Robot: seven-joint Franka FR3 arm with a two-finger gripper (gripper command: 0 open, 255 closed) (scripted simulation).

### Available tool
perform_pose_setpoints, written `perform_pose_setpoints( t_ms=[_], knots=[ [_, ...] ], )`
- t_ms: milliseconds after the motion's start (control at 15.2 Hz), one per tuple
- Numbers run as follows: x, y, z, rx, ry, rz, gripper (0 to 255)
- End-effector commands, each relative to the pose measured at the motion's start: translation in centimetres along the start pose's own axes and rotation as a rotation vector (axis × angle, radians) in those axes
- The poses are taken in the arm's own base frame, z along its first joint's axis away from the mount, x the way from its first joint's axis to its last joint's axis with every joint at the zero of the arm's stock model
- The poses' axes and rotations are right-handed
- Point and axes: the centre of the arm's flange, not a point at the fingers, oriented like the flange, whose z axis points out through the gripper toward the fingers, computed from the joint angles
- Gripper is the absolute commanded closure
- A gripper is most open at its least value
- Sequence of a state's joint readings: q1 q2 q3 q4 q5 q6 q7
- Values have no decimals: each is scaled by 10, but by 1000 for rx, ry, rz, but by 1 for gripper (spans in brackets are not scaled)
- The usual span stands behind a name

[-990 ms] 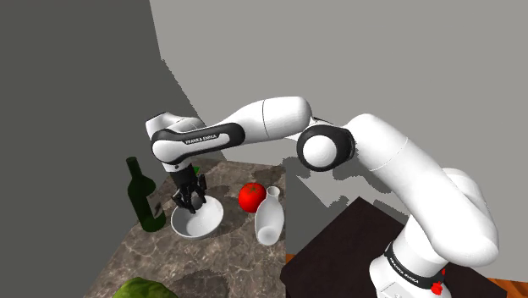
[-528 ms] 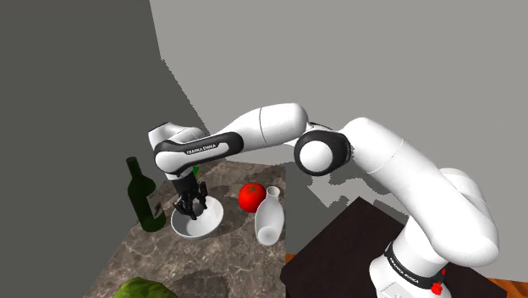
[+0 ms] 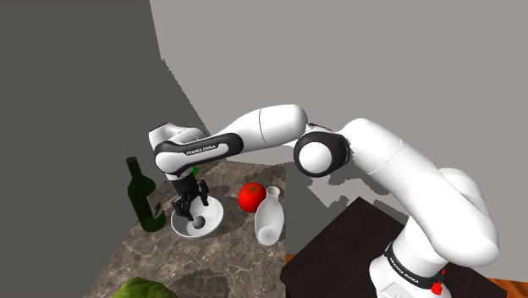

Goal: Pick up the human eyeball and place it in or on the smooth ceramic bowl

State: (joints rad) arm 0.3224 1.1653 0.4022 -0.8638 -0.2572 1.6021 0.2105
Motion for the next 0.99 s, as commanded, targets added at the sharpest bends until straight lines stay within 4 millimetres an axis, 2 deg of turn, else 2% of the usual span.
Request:
perform_pose_setpoints(
  t_ms=[0,198,396,462,924],
  knots=[
    [0,0,0,0,0,0,0],
    [0,0,0,0,0,0,0],
    [0,0,-40,0,0,0,0],
    [-2,5,-44,3,-1,4,0],
    [-1,7,-41,5,-2,8,0]
  ],
)
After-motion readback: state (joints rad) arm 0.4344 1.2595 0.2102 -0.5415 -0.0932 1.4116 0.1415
